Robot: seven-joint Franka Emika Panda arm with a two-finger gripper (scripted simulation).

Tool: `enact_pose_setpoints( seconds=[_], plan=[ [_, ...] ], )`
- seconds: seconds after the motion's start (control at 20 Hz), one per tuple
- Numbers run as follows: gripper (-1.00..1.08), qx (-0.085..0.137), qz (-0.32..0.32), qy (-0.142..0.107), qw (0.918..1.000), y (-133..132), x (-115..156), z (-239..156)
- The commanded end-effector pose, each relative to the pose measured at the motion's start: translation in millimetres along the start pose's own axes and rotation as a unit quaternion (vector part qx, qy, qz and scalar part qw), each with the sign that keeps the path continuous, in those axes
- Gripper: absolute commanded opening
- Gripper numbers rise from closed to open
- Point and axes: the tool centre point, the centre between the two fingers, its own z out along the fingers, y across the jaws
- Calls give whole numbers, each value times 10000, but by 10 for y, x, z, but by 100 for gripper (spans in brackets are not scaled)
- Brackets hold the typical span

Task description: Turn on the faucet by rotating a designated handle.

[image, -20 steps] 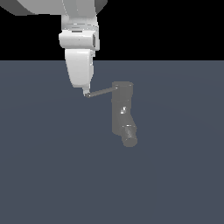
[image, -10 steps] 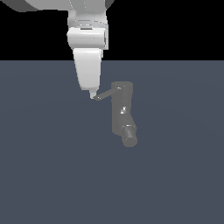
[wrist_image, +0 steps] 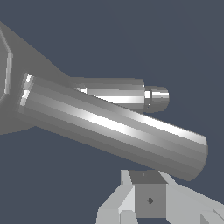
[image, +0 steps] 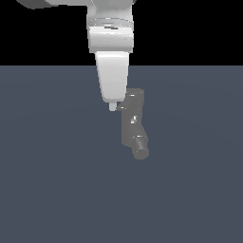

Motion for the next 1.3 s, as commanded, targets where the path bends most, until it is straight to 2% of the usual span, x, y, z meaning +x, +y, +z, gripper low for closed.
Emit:
enact_pose_setpoints(
  seconds=[0.0,0.15,0.25,1.25],
  plan=[
    [-100,-12,39,3,10000,89,106,-2],
    [-100,-14,37,3,10000,174,187,-3],
    [-100,-4,-1,3,10000,131,127,-2],
    [-100,-16,34,5,10000,152,1268,-3]
  ],
)
